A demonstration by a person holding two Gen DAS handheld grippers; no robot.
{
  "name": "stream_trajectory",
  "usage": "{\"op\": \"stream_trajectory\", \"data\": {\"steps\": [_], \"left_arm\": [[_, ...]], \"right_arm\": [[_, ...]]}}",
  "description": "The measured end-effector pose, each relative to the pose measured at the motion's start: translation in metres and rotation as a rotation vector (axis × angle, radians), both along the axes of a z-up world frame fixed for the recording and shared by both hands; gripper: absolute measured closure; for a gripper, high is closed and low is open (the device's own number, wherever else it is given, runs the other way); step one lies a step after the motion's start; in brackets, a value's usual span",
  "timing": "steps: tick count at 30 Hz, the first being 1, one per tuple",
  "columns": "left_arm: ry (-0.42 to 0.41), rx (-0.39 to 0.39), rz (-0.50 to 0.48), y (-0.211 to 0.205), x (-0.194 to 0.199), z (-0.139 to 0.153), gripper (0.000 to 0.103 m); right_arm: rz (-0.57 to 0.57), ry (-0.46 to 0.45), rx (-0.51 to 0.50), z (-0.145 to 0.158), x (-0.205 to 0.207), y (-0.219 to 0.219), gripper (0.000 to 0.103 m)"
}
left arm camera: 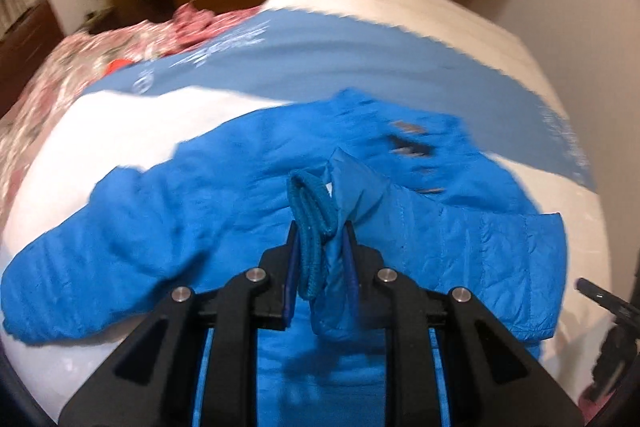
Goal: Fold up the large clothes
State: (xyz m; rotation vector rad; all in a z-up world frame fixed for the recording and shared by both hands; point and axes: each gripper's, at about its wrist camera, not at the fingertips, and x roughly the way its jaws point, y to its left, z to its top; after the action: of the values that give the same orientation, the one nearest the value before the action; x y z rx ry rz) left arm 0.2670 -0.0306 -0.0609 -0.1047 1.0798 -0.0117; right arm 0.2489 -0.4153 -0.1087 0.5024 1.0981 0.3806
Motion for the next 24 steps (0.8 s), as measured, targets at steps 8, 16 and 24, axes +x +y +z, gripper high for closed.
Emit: {"op": "stream_trajectory", "data": {"steps": [8,16,24], "left_arm": [[0.149,0.051,0.065,0.040,0.016,-0.075,0.082],[0.094,0.066,0.094,0.050,0.007,-0.047,0.074],[0.065,0.023,-0.036,0.015,-0.003,-0.034,0.068]], "right_arm": [[0.024,0.106,-0.066,-0.038,0.021,0.035,0.072],[0.010,0.106,-0.147,-0.026,0.019,0.041,0.072],[0.095,0.075,-0.171,-0.001,0.014,0.093,0.070]]}}
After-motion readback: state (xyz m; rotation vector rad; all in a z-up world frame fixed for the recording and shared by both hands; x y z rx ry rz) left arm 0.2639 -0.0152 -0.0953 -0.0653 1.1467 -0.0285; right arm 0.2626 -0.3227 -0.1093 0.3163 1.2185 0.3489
